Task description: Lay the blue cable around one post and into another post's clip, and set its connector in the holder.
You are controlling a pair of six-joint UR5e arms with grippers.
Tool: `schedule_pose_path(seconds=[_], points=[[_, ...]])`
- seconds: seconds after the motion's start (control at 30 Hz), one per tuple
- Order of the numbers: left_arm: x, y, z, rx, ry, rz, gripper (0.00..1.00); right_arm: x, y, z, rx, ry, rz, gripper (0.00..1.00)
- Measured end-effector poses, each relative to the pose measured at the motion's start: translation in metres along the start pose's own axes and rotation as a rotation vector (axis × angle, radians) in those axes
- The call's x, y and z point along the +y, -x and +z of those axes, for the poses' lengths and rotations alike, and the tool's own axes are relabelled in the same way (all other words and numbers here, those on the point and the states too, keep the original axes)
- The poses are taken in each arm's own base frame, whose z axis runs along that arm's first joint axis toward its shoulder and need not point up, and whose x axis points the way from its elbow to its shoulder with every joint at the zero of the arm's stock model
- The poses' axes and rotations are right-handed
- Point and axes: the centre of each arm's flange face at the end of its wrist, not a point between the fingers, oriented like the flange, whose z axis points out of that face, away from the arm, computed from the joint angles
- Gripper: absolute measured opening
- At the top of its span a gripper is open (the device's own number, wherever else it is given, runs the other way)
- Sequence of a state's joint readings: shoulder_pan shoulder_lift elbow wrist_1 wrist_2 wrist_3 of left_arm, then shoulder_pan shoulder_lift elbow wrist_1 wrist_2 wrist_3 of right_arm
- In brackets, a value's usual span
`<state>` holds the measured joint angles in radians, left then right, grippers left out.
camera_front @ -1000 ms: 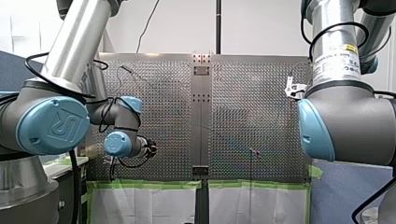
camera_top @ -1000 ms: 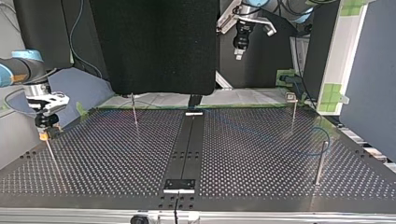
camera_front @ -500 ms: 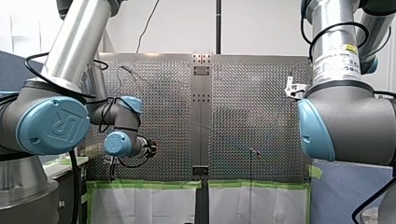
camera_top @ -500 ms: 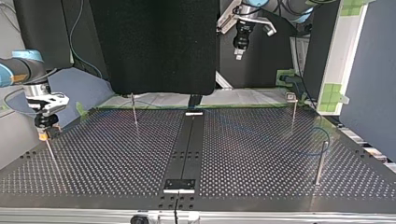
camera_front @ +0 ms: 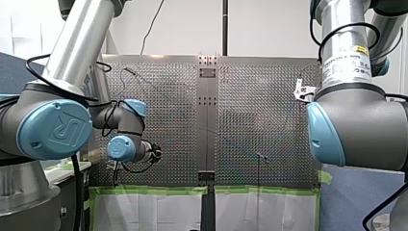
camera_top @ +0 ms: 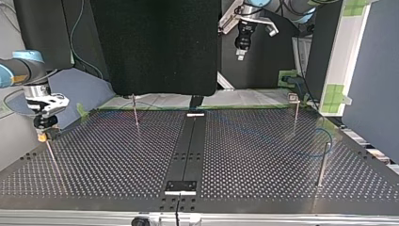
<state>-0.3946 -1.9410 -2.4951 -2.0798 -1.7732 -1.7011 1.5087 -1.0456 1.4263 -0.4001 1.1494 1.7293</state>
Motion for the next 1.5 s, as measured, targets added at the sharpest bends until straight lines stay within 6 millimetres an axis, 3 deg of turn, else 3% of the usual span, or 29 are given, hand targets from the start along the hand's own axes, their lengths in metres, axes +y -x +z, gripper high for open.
schedule_pose_path(seconds=[1.13,1.5], points=[[0.0,0.0,0.0,0.001,-0.001,0.0,1.0,0.018,0.0,-0.004,0.002,0.154,0.034,1.0],[0.0,0.0,0.0,0.001,-0.001,0.0,1.0,0.026,0.013,-0.018,-0.074,0.268,0.056,1.0]])
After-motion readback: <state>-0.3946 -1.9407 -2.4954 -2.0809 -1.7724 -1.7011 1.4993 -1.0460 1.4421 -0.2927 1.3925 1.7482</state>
